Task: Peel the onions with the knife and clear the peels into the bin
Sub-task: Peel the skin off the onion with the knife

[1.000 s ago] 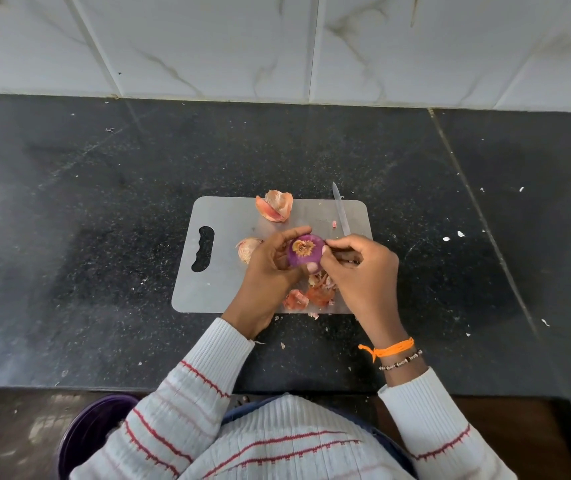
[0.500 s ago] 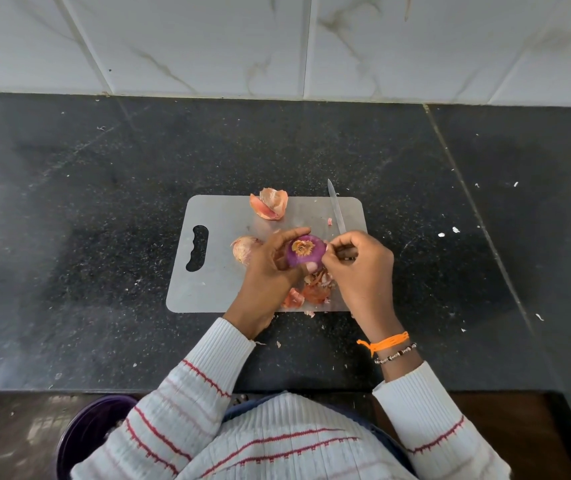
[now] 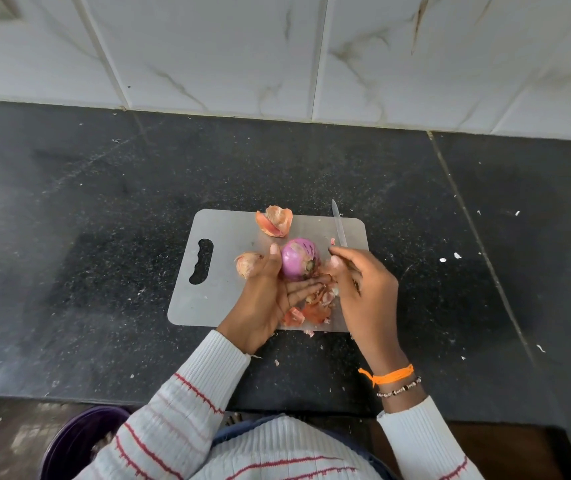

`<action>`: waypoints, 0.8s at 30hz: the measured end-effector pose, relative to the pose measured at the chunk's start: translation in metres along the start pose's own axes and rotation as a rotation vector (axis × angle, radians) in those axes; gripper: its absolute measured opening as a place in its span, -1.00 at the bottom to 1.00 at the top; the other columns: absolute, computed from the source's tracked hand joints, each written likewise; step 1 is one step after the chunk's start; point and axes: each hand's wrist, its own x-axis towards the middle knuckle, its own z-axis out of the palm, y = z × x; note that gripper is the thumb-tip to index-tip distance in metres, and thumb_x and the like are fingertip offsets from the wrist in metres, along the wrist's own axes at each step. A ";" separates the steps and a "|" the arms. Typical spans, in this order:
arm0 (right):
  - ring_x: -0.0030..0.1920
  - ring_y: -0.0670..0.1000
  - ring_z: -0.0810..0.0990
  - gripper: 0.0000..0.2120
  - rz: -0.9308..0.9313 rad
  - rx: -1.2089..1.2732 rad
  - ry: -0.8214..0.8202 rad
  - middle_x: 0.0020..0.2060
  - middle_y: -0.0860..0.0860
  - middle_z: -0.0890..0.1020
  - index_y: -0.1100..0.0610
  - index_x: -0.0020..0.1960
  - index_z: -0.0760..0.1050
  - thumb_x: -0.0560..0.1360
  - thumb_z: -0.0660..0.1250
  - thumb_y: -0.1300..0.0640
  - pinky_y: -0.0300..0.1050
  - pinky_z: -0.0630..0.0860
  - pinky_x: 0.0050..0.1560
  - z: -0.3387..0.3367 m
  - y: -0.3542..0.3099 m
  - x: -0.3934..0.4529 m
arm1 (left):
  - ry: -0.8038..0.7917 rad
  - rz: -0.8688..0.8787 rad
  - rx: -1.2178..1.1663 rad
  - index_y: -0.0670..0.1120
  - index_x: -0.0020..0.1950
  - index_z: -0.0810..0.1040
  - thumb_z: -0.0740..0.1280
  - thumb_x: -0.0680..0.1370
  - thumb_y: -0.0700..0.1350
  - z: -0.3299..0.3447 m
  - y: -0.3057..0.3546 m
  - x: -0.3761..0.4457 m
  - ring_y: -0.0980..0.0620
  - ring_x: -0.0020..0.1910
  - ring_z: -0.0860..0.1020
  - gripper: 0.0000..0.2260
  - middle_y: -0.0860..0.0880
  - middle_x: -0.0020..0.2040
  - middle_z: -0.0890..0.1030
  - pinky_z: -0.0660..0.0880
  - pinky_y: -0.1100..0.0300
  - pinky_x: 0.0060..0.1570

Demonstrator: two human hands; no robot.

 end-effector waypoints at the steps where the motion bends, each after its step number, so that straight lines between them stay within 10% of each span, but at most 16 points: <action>1: 0.00 -0.12 0.60 -0.80 -0.029 0.043 -0.014 -0.02 -0.01 0.63 0.18 0.10 0.59 0.52 0.33 0.14 -0.23 0.55 0.01 0.001 -0.004 0.000 | -0.003 -0.006 -0.007 -0.22 0.10 0.46 -0.01 0.63 0.09 0.000 0.000 0.000 -0.06 -0.20 0.68 -0.58 -0.28 -0.09 0.66 0.62 0.21 -0.22; 24: -0.23 -0.18 0.61 -0.90 0.126 0.176 0.096 -0.24 0.01 0.64 0.17 -0.15 0.61 0.38 0.43 0.34 -0.36 0.53 -0.22 0.009 -0.013 0.000 | 0.014 0.149 0.017 -0.16 0.20 0.34 0.27 0.51 -0.25 0.004 -0.008 -0.003 0.02 -0.05 0.62 -0.72 -0.15 0.15 0.49 0.62 0.17 -0.07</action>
